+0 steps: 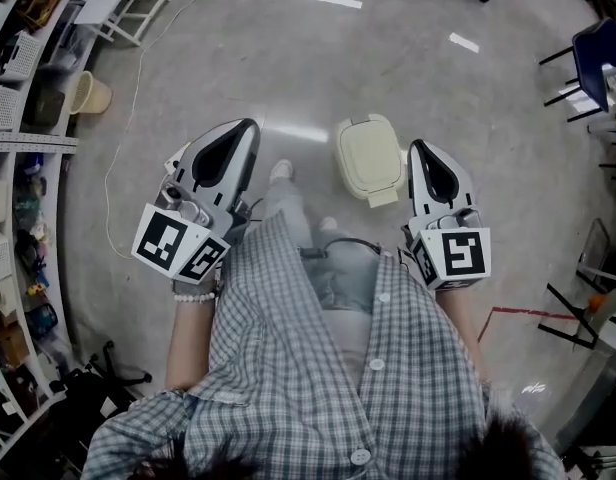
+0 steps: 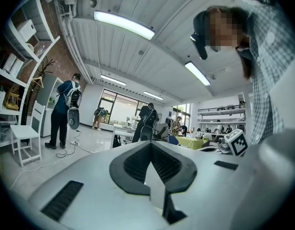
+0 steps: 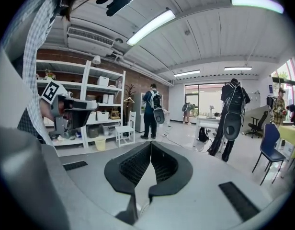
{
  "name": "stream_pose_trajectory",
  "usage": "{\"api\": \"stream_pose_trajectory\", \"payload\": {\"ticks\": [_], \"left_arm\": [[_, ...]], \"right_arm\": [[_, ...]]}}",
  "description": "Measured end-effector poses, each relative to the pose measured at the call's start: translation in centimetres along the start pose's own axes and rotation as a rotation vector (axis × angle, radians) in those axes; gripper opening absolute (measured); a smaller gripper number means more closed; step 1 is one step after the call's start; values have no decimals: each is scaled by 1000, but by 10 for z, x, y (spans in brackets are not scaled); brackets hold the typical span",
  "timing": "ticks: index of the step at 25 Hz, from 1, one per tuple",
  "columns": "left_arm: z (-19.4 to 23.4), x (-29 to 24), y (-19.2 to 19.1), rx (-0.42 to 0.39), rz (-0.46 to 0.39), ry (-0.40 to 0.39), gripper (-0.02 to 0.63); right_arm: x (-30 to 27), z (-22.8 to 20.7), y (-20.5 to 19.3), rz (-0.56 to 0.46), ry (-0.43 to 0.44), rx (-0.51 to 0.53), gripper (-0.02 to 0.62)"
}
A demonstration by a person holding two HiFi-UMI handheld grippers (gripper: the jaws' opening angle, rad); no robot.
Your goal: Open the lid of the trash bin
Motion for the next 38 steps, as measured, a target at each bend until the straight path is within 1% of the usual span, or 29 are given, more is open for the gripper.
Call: {"api": "stream_pose_trajectory", "payload": {"ticks": [4, 8, 11, 14, 19, 24, 28, 33, 38], "left_arm": [[10, -32, 4, -14, 14, -77, 5], [24, -66, 5, -47, 54, -167, 5], [36, -89, 11, -69, 87, -242, 5], [51, -109, 14, -69, 121, -303, 5], [72, -143, 16, -71, 176, -412, 5], [79, -174, 9, -80, 235, -525, 5], [80, -195, -1, -85, 279, -619, 5], [77, -222, -15, -103, 356, -751, 5], [72, -241, -34, -110, 428, -851, 5]], "right_arm": [[-1, -15, -4, -3, -77, -21, 20], [-12, -25, -9, 4, -151, -73, 20], [-20, -23, -10, 11, -199, -110, 20], [-30, -19, -6, 28, -242, -129, 20], [-44, -10, -8, 59, -331, -200, 20], [-52, -5, -14, 105, -407, -250, 20], [-53, 1, -18, 109, -478, -273, 20], [-43, 13, -25, 163, -582, -317, 20], [-39, 27, -37, 217, -648, -365, 20]]}}
Point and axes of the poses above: the fingertips, and each gripper's own axes: x backward along the fingers, z to its left, y out of its top, the point moved 9 cm from there along x, backward along the fingers, and after that the axes turned 4 degrees about z, right-handed, at the moved point
